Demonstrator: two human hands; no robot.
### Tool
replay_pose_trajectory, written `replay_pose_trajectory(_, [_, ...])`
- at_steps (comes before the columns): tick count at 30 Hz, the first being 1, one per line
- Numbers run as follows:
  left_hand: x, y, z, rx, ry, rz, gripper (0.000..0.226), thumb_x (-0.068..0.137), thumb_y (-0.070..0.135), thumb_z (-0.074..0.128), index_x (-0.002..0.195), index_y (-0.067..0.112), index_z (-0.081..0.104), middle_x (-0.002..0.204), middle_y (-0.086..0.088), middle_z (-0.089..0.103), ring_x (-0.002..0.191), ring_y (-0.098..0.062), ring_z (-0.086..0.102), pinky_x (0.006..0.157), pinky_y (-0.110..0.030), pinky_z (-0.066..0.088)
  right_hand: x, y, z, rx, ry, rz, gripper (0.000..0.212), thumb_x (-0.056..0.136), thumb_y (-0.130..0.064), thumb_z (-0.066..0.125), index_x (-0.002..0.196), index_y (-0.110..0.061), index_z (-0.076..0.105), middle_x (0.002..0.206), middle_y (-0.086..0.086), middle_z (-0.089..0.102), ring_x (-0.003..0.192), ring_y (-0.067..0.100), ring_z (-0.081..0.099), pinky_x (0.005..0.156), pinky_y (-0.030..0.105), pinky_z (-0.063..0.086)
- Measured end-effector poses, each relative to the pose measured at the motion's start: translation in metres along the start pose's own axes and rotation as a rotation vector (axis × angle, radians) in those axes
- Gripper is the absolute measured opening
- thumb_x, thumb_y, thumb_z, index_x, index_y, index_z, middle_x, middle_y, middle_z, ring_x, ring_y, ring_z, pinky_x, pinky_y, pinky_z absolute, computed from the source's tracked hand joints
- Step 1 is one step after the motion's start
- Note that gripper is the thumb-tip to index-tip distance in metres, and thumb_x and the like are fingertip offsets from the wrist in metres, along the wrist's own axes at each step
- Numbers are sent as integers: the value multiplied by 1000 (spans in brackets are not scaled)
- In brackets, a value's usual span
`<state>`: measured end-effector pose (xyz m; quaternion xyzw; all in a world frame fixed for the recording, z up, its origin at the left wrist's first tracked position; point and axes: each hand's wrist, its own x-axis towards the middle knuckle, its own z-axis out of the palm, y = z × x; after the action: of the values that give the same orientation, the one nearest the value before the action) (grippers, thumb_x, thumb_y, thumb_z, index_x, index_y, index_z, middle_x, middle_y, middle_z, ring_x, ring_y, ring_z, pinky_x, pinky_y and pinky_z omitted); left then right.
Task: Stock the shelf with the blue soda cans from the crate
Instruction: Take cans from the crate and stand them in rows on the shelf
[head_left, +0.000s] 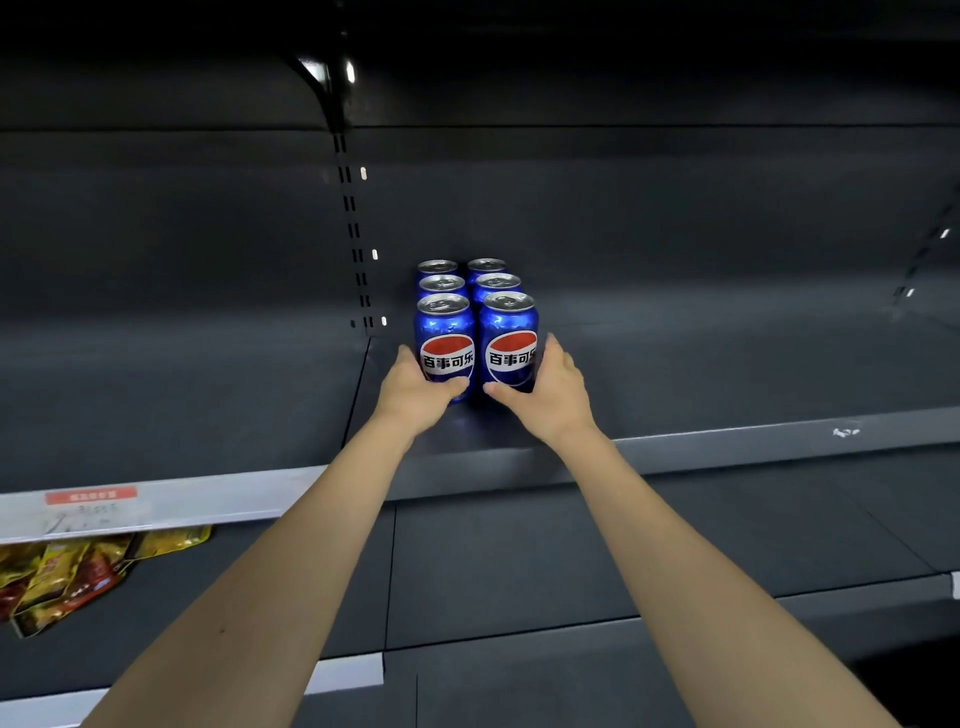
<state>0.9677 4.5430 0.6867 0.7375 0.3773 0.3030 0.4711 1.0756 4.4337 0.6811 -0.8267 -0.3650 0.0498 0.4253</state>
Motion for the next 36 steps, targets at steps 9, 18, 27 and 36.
replay_pose_trajectory(9, [-90,10,13,68,409,216,36,83,-5,51,117,5,55,117,-7,61,113,-20,53,87,-16,36,-49,2,-17,-162,104,-120,75,84,-38,68,144,-11,30,146,9,36,132,28,34,105,36,29])
replay_pose_trajectory(18, [-162,-28,32,-32,483,213,18,80,-5,52,90,8,60,88,-1,63,88,-26,59,80,-31,48,-117,12,-9,-134,229,-223,44,88,-26,62,126,-7,51,132,8,49,120,28,44,95,33,34])
replay_pose_trajectory(27, [-217,-109,52,118,223,-12,16,82,1,56,96,5,63,93,-8,68,94,-30,60,83,-34,47,-212,65,25,-181,80,75,43,90,-27,58,130,-12,47,130,6,50,120,27,43,96,36,35])
replay_pose_trajectory(36, [-281,-148,103,293,-336,-332,21,91,14,52,110,12,63,114,-4,64,102,-18,57,77,-21,37,-285,150,20,-201,-178,356,49,91,-22,57,135,-9,41,137,8,44,125,27,38,102,35,36])
